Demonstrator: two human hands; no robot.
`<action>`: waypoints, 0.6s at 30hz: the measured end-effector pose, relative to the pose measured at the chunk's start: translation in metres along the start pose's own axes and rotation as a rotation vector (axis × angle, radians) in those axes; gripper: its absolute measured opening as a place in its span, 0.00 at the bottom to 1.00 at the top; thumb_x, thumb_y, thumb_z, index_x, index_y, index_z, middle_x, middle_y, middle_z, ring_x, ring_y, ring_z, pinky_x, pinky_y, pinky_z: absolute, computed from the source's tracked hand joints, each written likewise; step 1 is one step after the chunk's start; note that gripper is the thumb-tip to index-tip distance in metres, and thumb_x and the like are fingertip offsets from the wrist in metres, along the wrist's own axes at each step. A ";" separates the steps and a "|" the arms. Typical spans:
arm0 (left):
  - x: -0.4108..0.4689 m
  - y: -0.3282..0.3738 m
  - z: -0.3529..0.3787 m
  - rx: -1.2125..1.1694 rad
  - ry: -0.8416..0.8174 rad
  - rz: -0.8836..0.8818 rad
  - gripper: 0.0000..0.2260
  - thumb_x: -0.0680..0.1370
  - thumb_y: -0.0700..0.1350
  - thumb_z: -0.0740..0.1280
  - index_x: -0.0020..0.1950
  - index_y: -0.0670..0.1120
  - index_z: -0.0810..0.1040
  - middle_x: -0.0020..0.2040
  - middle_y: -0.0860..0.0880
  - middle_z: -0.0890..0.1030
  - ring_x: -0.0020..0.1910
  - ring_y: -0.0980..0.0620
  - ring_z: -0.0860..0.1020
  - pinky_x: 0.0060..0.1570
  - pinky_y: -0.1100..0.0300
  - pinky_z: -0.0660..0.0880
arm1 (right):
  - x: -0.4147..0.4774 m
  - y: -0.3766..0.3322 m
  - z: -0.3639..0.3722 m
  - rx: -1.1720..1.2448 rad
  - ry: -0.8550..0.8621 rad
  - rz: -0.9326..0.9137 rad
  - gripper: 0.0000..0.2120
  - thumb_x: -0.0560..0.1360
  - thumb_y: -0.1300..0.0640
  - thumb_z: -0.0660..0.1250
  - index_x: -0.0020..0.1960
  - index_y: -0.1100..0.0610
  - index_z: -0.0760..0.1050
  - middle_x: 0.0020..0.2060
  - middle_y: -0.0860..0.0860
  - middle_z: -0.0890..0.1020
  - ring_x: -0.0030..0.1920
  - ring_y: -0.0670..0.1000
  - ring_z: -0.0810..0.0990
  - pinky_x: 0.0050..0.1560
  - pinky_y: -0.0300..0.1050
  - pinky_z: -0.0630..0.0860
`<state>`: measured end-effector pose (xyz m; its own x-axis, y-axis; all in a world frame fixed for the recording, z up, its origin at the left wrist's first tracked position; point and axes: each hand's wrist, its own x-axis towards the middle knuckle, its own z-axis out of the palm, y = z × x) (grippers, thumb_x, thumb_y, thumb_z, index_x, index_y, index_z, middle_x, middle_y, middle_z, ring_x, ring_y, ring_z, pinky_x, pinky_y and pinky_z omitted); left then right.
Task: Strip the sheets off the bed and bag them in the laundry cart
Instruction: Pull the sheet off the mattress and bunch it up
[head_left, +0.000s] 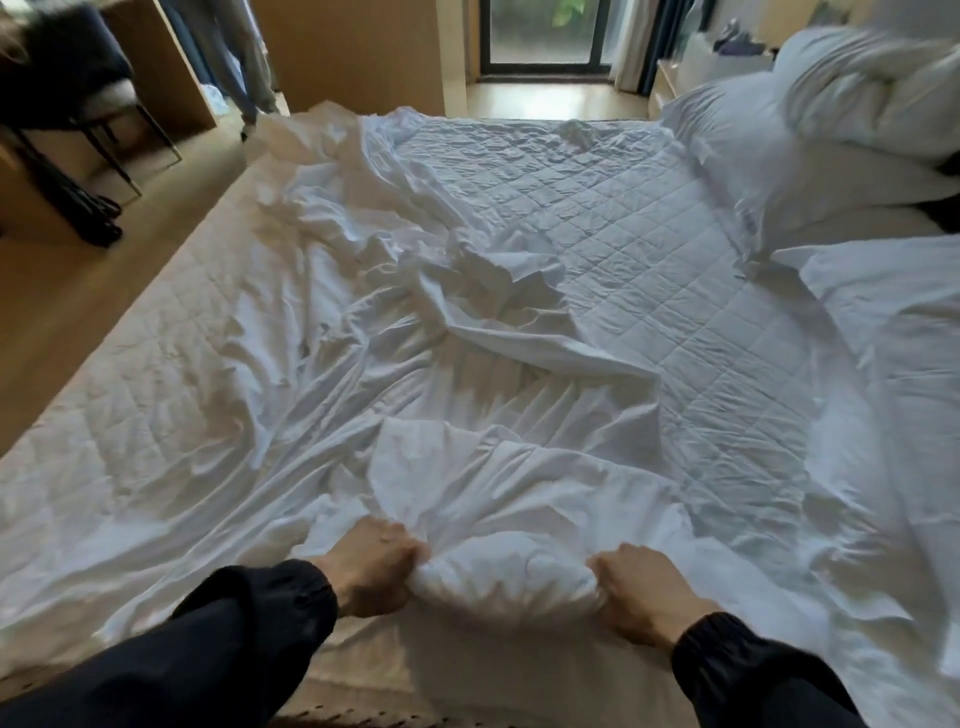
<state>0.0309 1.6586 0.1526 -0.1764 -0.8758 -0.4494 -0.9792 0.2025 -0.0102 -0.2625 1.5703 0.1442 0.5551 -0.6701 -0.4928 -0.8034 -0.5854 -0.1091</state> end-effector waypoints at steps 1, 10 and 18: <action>-0.005 -0.003 -0.008 -0.002 -0.003 0.004 0.11 0.71 0.44 0.59 0.50 0.51 0.75 0.50 0.48 0.81 0.51 0.44 0.78 0.46 0.57 0.69 | -0.005 -0.002 -0.007 0.014 -0.007 -0.003 0.12 0.72 0.58 0.57 0.51 0.53 0.76 0.50 0.55 0.80 0.52 0.58 0.78 0.50 0.47 0.73; 0.021 -0.019 -0.045 -0.024 0.224 -0.149 0.12 0.74 0.49 0.61 0.56 0.49 0.74 0.50 0.46 0.80 0.51 0.41 0.78 0.46 0.53 0.72 | 0.000 -0.005 -0.065 -0.001 0.111 0.111 0.06 0.75 0.56 0.58 0.51 0.52 0.71 0.53 0.55 0.78 0.55 0.58 0.77 0.50 0.48 0.71; 0.047 -0.028 -0.018 -0.208 -0.272 -0.130 0.25 0.68 0.56 0.65 0.66 0.59 0.68 0.61 0.48 0.66 0.59 0.41 0.70 0.60 0.49 0.67 | 0.025 -0.002 -0.037 0.020 -0.145 0.078 0.08 0.77 0.54 0.57 0.52 0.53 0.72 0.55 0.56 0.77 0.56 0.59 0.77 0.52 0.48 0.71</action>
<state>0.0485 1.6037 0.1472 -0.0435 -0.7338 -0.6779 -0.9961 -0.0206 0.0862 -0.2394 1.5382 0.1638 0.4553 -0.6394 -0.6196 -0.8477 -0.5241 -0.0820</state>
